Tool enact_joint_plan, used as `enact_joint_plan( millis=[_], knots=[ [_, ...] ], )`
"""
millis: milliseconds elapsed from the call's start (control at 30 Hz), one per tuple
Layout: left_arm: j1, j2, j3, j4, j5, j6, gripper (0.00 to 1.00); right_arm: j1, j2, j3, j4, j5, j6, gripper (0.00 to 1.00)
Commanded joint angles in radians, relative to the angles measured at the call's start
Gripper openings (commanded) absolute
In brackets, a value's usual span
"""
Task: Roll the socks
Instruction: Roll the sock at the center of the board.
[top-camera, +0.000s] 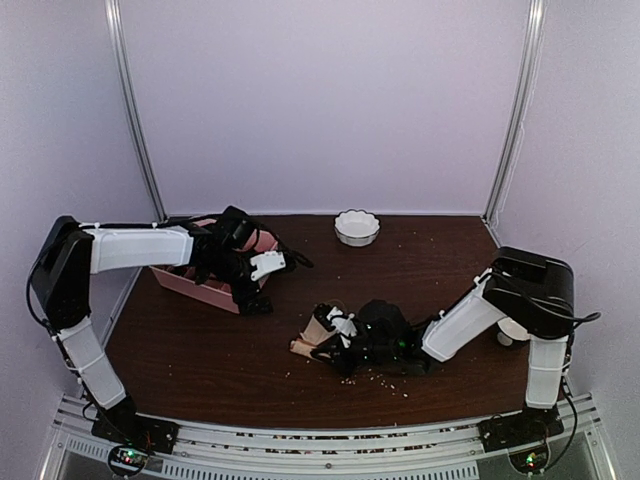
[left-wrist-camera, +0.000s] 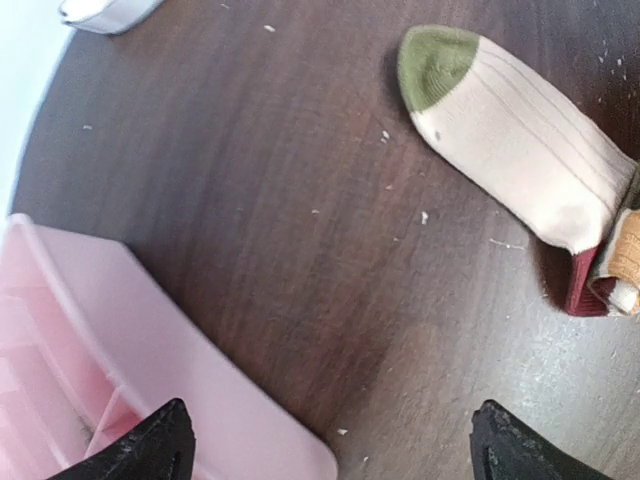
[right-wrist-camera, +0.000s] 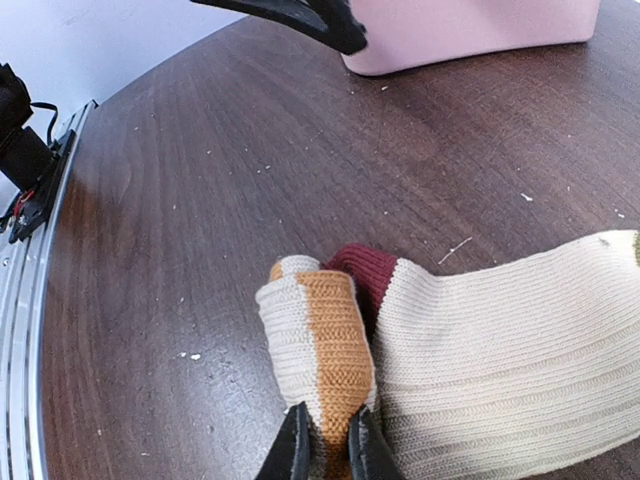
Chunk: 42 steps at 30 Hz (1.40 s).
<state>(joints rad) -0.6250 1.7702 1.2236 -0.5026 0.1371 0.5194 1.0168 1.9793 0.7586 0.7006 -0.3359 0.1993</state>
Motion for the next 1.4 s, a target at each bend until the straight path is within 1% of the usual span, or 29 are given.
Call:
enact_joint_plan(
  millis=[0,67,100,167,200,300,333,400,433,467,500,567,733,867,933,1033,1100,1133,1167,1233,1267,1333,1367],
  knots=[
    [-0.007,-0.045,0.015,0.164,-0.053,-0.027,0.98,-0.013,0.103,-0.076,-0.227,-0.057,0.076,0.0],
    [0.004,0.021,0.11,-0.002,0.096,0.029,0.98,-0.019,0.102,-0.093,-0.197,-0.056,0.097,0.0],
    [0.003,0.03,0.114,-0.032,0.175,0.05,0.98,-0.023,0.102,-0.106,-0.168,-0.06,0.112,0.0],
    [-0.003,0.012,0.065,-0.01,0.309,0.097,0.98,-0.035,0.105,-0.124,-0.139,-0.07,0.139,0.0],
    [-0.014,0.0,0.036,0.005,0.355,0.127,0.98,-0.042,0.107,-0.128,-0.132,-0.076,0.149,0.0],
    [-0.056,-0.026,-0.032,0.006,0.445,0.229,0.98,-0.053,0.121,-0.126,-0.152,-0.085,0.161,0.0],
    [-0.073,-0.027,-0.039,-0.01,0.457,0.264,0.94,-0.056,0.127,-0.126,-0.159,-0.087,0.165,0.0],
    [-0.11,-0.014,-0.045,-0.028,0.452,0.327,0.84,-0.063,0.136,-0.131,-0.155,-0.093,0.175,0.0],
    [-0.124,-0.001,-0.042,-0.039,0.452,0.345,0.78,-0.067,0.142,-0.135,-0.151,-0.094,0.18,0.0],
    [-0.139,0.016,-0.035,-0.045,0.448,0.349,0.67,-0.07,0.146,-0.138,-0.147,-0.098,0.185,0.0],
    [-0.152,0.036,-0.023,-0.055,0.446,0.351,0.58,-0.073,0.151,-0.137,-0.143,-0.103,0.189,0.0],
    [-0.165,0.088,0.013,-0.08,0.45,0.343,0.46,-0.079,0.158,-0.139,-0.129,-0.112,0.2,0.0],
    [-0.172,0.167,0.077,-0.13,0.467,0.326,0.41,-0.084,0.166,-0.132,-0.125,-0.128,0.209,0.0],
    [-0.173,0.21,0.094,-0.132,0.399,0.302,0.4,-0.085,0.163,-0.129,-0.113,-0.136,0.21,0.0],
    [-0.173,0.223,0.101,-0.125,0.381,0.286,0.41,-0.086,0.164,-0.126,-0.115,-0.142,0.208,0.0],
    [-0.173,0.224,0.094,-0.097,0.365,0.264,0.46,-0.084,0.17,-0.123,-0.123,-0.156,0.202,0.0],
    [-0.173,0.23,0.1,-0.095,0.354,0.26,0.47,-0.085,0.169,-0.122,-0.126,-0.163,0.197,0.0],
    [-0.173,0.239,0.109,-0.103,0.349,0.264,0.45,-0.085,0.167,-0.123,-0.129,-0.165,0.195,0.0],
    [-0.173,0.254,0.12,-0.118,0.344,0.268,0.39,-0.086,0.163,-0.124,-0.13,-0.164,0.194,0.0],
    [-0.173,0.277,0.144,-0.149,0.333,0.275,0.24,-0.087,0.15,-0.131,-0.124,-0.16,0.19,0.0],
    [-0.173,0.29,0.155,-0.165,0.329,0.275,0.19,-0.088,0.142,-0.136,-0.116,-0.157,0.189,0.0],
    [-0.172,0.315,0.183,-0.205,0.325,0.277,0.1,-0.087,0.124,-0.143,-0.106,-0.145,0.184,0.01],
    [-0.171,0.327,0.199,-0.229,0.327,0.278,0.08,-0.087,0.117,-0.144,-0.104,-0.139,0.18,0.04]
  ],
)
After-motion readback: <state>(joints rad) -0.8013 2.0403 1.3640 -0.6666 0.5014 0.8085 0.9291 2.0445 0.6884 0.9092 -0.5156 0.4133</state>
